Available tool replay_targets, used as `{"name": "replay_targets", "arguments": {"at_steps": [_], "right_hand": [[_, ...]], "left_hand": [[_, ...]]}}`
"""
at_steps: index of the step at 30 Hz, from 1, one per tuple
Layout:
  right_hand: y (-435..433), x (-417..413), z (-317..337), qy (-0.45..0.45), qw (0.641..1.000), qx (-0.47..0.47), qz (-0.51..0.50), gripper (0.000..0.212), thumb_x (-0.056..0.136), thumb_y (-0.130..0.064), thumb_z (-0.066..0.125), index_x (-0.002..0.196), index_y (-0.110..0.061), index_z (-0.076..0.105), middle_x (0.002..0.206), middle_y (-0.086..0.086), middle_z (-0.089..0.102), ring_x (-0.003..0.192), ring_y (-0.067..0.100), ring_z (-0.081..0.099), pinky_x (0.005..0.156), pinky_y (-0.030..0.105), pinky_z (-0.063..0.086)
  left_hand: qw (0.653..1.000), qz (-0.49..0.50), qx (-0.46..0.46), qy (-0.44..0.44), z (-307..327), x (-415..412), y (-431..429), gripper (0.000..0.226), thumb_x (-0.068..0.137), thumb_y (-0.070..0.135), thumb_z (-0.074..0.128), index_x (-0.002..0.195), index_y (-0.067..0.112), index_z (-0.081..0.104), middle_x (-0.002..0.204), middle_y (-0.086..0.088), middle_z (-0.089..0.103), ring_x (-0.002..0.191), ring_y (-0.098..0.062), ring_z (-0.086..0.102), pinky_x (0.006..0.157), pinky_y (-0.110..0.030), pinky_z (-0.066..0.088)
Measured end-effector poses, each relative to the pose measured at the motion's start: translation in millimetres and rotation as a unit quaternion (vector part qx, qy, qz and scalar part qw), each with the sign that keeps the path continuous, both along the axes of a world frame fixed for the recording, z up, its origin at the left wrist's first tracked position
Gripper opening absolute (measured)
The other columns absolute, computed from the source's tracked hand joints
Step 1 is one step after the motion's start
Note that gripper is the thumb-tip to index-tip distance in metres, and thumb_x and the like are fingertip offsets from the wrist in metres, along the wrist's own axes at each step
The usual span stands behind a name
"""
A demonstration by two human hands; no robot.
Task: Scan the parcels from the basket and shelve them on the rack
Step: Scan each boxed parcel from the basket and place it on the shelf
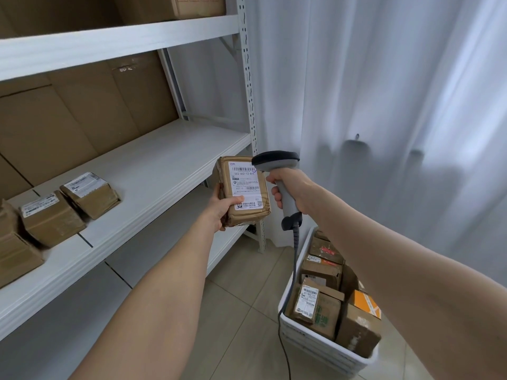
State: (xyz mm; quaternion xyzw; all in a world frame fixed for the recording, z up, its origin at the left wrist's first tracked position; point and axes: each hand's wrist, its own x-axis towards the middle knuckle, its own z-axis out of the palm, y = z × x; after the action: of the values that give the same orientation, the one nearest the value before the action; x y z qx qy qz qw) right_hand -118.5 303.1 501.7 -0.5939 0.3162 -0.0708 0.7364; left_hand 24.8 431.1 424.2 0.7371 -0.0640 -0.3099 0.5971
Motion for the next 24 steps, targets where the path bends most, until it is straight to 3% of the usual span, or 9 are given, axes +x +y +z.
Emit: {"name": "replay_targets", "arguments": {"at_steps": [10, 13, 15, 18, 20, 24], "right_hand": [[12.2, 44.4, -5.6, -0.010, 0.998, 0.024, -0.058, 0.020, 0.086, -0.009, 0.068, 0.103, -0.004, 0.058, 0.069, 0.007, 0.059, 0.050, 0.015, 0.054, 0.050, 0.026, 0.050], [22.4, 72.7, -9.7, -0.024, 0.997, 0.020, -0.069, 0.034, 0.084, -0.009, 0.070, 0.115, -0.003, 0.057, 0.083, 0.009, 0.061, 0.069, 0.021, 0.062, 0.076, 0.040, 0.059], [35.0, 93.1, -9.9, -0.026, 0.998, 0.018, -0.061, 0.042, 0.083, -0.012, 0.072, 0.122, -0.005, 0.056, 0.102, 0.014, 0.066, 0.092, 0.030, 0.065, 0.091, 0.048, 0.054], [58.9, 121.3, -6.1, -0.040, 0.998, 0.042, -0.032, 0.042, 0.084, -0.013, 0.072, 0.123, -0.006, 0.057, 0.118, 0.020, 0.066, 0.105, 0.037, 0.065, 0.092, 0.052, 0.053], [73.5, 139.0, -4.6, -0.064, 0.995, 0.077, -0.013, 0.042, 0.085, -0.013, 0.072, 0.123, -0.004, 0.058, 0.117, 0.022, 0.067, 0.107, 0.041, 0.065, 0.092, 0.057, 0.052], [94.9, 172.1, -1.4, -0.084, 0.992, 0.098, -0.011, 0.041, 0.085, -0.015, 0.074, 0.121, -0.007, 0.056, 0.111, 0.017, 0.068, 0.090, 0.034, 0.067, 0.070, 0.043, 0.058]], "left_hand": [[1.000, 0.017, -0.005, 0.004, 28.5, 27.3, 26.8, 0.065, 0.078, 0.026, 0.076, 0.134, 0.037, 0.044, 0.124, -0.003, 0.062, 0.113, -0.033, 0.056, 0.096, -0.065, 0.038], [0.999, 0.039, -0.003, -0.008, 47.0, 44.3, 43.4, 0.060, 0.079, 0.029, 0.075, 0.131, 0.036, 0.047, 0.123, -0.002, 0.062, 0.111, -0.031, 0.056, 0.096, -0.064, 0.040], [0.998, 0.060, -0.024, -0.006, 59.6, 57.4, 56.2, 0.056, 0.079, 0.027, 0.075, 0.128, 0.034, 0.050, 0.122, -0.002, 0.063, 0.101, -0.026, 0.061, 0.081, -0.049, 0.052], [0.995, 0.086, -0.042, -0.020, 76.1, 77.4, 76.3, 0.057, 0.078, 0.030, 0.075, 0.130, 0.032, 0.051, 0.115, -0.002, 0.066, 0.090, -0.021, 0.064, 0.062, -0.032, 0.052], [0.993, 0.102, -0.046, -0.025, 83.7, 90.8, 87.9, 0.059, 0.077, 0.033, 0.076, 0.130, 0.033, 0.049, 0.115, -0.002, 0.065, 0.090, -0.021, 0.064, 0.063, -0.032, 0.052], [0.989, 0.137, -0.050, -0.019, 91.3, 113.2, 105.3, 0.059, 0.078, 0.039, 0.073, 0.131, 0.032, 0.048, 0.111, -0.002, 0.066, 0.088, -0.021, 0.063, 0.060, -0.030, 0.048]]}}
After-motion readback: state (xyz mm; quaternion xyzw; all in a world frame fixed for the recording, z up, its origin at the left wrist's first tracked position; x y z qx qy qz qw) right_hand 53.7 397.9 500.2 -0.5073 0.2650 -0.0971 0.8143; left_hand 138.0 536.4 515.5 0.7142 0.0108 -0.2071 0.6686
